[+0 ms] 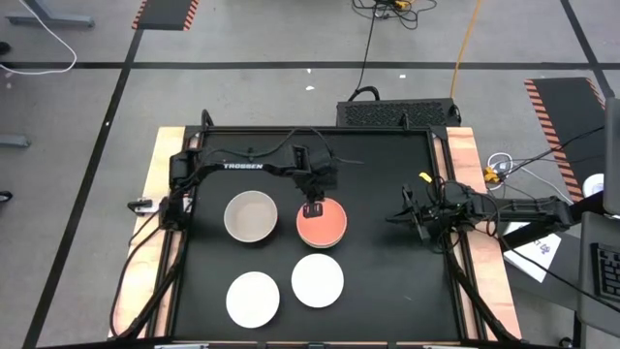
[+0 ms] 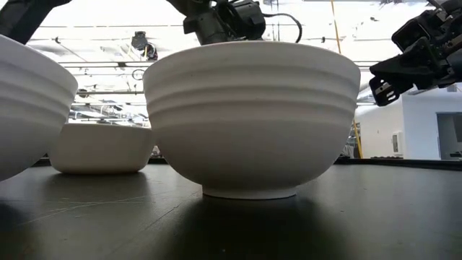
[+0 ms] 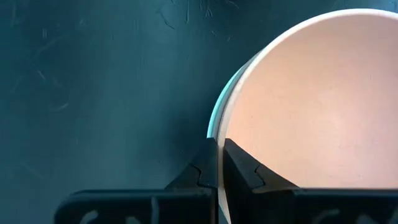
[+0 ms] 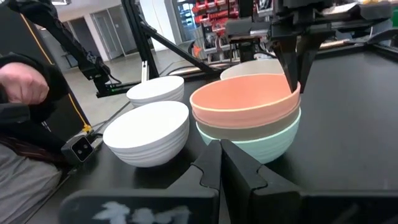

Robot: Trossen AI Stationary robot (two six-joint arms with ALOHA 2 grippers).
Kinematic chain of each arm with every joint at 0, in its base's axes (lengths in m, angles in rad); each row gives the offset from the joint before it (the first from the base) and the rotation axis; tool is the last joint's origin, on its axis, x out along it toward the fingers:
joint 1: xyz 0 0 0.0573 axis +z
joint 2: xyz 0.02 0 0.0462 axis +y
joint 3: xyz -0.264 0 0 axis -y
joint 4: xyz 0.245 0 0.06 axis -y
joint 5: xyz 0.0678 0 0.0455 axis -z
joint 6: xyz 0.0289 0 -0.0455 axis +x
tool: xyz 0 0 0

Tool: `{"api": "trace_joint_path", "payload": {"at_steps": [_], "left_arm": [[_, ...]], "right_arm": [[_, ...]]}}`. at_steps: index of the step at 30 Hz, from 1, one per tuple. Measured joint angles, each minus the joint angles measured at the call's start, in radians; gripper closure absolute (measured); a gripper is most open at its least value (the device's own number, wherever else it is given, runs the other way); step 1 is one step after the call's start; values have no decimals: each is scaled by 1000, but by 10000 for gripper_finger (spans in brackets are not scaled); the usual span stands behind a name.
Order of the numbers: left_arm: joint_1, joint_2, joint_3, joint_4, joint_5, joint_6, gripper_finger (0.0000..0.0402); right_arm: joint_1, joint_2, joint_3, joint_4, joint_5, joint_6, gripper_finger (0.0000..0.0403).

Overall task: Nest bowls inside each other
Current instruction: Stack the orange bowl on top of the brown bowl

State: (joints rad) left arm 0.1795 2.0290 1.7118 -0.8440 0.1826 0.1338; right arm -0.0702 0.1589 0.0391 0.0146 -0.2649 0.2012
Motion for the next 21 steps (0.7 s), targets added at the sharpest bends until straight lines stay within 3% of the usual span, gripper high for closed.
{"api": "trace_joint_path", "payload": {"at_steps": [9,21], "left_arm": [[-2,7,2,-42,-6,-18,397],[-27,3,2,-86,-110,-32,397]], "right_arm": [[0,2,0,2,-1,0,403],[0,1,0,3,-2,0,403]]}}
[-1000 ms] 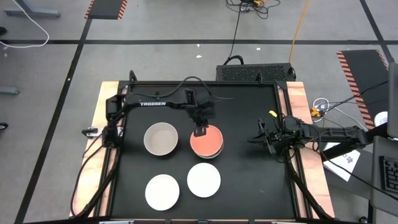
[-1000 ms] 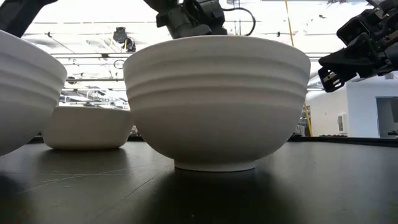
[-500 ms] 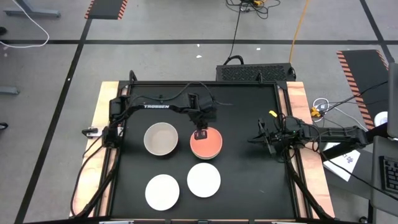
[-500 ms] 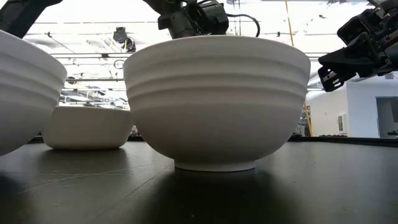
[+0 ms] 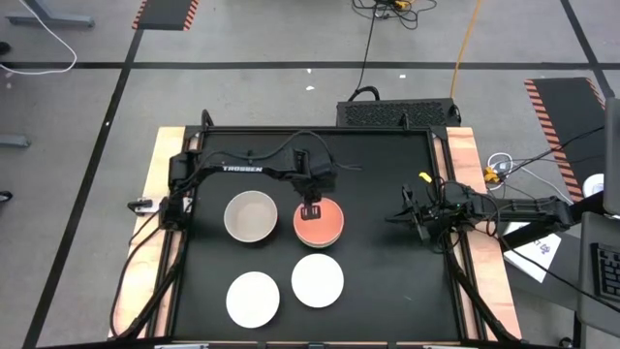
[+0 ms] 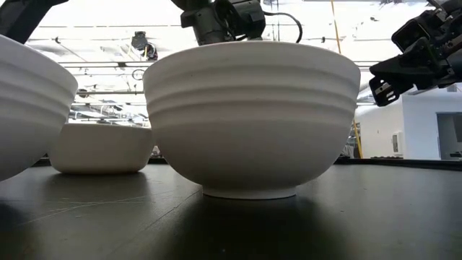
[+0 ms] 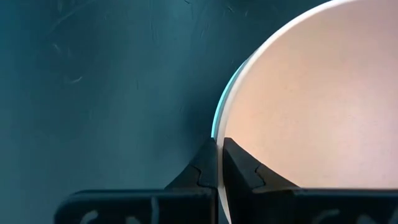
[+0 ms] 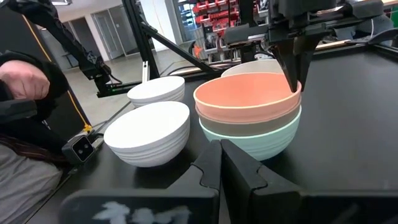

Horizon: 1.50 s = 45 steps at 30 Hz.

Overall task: Nest bowls inside each other
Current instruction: Stack the orange bowl on top of the brown bowl

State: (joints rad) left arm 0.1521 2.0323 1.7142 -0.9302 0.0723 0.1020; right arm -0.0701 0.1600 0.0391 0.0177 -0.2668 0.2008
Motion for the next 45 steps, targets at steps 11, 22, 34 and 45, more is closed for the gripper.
{"api": "trace_joint_path", "payload": {"at_steps": [11,22,34,45], "left_arm": [[-5,0,-1,-69,-25,-7,397],[-5,0,-2,-96,-30,-3,397],[-5,0,-2,-95,-30,-4,397],[-4,4,-7,-90,-38,-3,368]], "right_arm": [[0,0,0,0,0,0,403],[0,0,0,0,0,-3,403],[0,0,0,0,0,-3,403],[0,0,0,0,0,-3,403]]}}
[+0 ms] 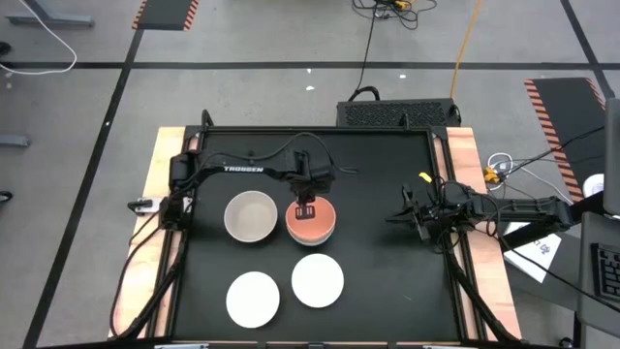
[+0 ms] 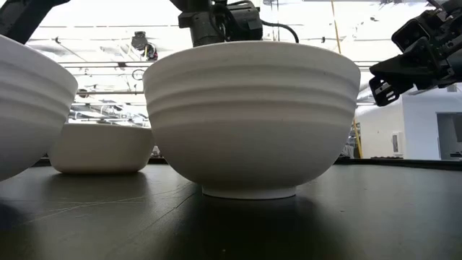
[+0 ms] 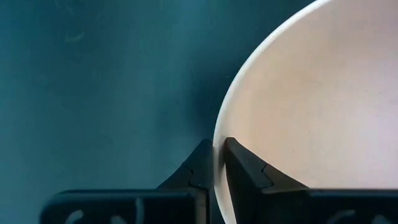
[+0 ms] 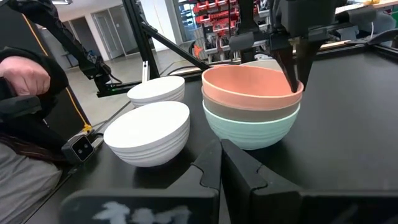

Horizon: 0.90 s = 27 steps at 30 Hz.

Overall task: Nest bowls inside each other
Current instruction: Stack the orange bowl on top of the brown bowl

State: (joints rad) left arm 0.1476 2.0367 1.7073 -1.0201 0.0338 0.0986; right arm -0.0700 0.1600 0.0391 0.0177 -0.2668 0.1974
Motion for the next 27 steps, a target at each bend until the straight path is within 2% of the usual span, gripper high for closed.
{"api": "trace_joint_path", "payload": {"at_steps": [7,15,22,27], "left_arm": [[-8,3,-1,-4,-11,0,356],[-77,-4,4,-3,-122,-14,385],[-141,-7,3,-1,-244,-46,380],[-160,-7,3,-2,-261,-67,385]], "right_arm": [[0,0,0,0,0,0,403],[0,0,0,0,0,0,403],[0,0,0,0,0,0,403],[0,0,0,0,0,0,403]]}}
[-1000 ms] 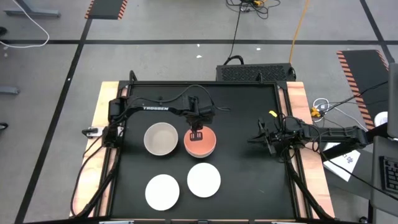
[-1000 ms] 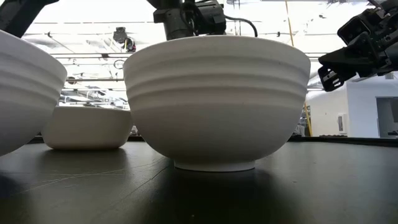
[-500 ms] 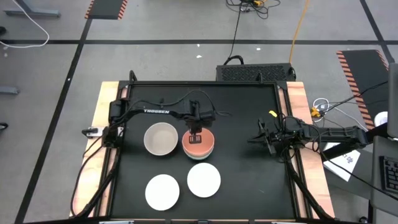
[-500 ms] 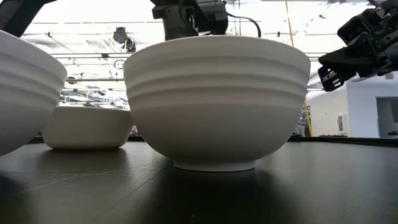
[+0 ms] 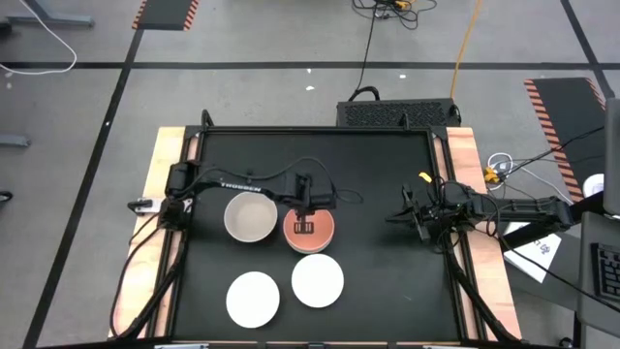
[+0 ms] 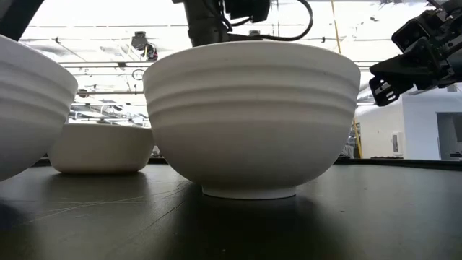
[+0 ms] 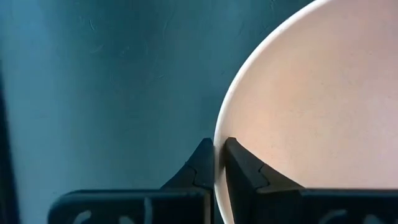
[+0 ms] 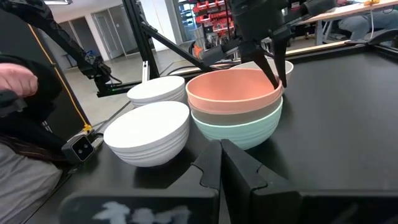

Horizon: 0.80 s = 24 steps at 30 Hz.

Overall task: Nest bowls inside each other
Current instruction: Stack the orange bowl on top of the brown bowl

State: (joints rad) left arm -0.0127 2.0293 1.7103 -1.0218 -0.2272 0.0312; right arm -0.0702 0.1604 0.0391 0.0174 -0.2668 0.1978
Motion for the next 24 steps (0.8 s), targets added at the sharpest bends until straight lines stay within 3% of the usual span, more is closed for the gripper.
{"api": "trace_joint_path", "payload": {"at_steps": [13,24], "left_arm": [[-3,0,0,1,-2,-14,381],[-3,7,-4,-4,-9,-19,306]], "right_arm": [[0,0,0,0,0,18,403],[0,0,0,0,0,18,403]]}}
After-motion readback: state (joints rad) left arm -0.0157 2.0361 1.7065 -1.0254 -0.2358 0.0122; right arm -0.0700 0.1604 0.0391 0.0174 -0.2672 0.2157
